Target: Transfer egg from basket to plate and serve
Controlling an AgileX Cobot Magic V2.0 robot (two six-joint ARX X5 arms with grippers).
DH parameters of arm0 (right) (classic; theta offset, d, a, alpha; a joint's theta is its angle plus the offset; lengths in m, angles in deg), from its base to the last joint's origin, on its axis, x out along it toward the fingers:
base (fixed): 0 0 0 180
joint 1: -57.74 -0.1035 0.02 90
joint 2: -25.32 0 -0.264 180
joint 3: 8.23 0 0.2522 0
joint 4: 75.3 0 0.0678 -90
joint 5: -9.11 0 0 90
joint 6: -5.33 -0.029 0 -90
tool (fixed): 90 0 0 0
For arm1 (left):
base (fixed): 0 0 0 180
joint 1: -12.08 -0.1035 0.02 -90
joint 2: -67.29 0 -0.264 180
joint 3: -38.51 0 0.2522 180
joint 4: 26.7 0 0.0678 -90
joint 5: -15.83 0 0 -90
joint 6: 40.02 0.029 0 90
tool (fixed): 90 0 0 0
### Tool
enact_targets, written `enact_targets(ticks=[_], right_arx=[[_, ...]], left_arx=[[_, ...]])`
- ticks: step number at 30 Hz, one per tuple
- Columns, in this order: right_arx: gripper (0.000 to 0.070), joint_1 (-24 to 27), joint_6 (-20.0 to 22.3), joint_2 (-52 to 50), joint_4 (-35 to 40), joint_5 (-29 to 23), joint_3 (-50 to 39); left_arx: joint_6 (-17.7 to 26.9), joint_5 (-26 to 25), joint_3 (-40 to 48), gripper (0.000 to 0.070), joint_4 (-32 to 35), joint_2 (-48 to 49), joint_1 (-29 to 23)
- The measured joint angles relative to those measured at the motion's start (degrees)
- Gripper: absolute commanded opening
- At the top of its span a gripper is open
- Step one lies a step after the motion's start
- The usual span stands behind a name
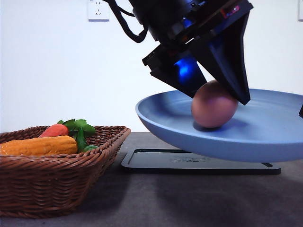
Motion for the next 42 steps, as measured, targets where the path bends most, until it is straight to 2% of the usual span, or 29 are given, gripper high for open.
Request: enact_targets(ticks=[2,9,13,18,25,32,37,42], right_arx=[[0.0,0.0,-0.01,0.0,-0.23,0.18,0.0],[0.0,0.02,-0.9,2.49,-0.32,1.58,0.0],[0.0,0.71,-1.05,5.86,1.16,1.71,0.0],[0.0,3.51,-1.07,12.53,5.11,2.52,0.95],[0.0,6.01,-1.11,25.75,10.63,2.45,10.08],[0.0,6.01,-1.14,40.45,12.14,2.48,21.48],[0.0,6.01,-1.3,49.34,12.68,2.47,29.18],[0.0,6.01,-1.51,54.59,12.53,2.47,33.12]], left_arx=[[0.16,0.03,0.0,0.0359,-0.04,0.01,0.0],[-0.29,0.23,0.0,0.0353,-0.76,1.39,-0.18],[-1.04,0.34,0.0,0.0351,-2.1,7.44,-0.92],[-1.21,3.14,-0.02,0.0337,-6.62,16.8,-2.37],[-1.33,9.04,-0.02,0.0337,-10.9,30.13,-3.41],[-1.35,15.84,-0.02,0.0337,-14.27,40.51,-3.41],[-1.57,17.59,-0.02,0.0337,-15.92,45.57,-3.41],[-2.11,18.04,-0.02,0.0337,-16.17,47.97,-3.41]])
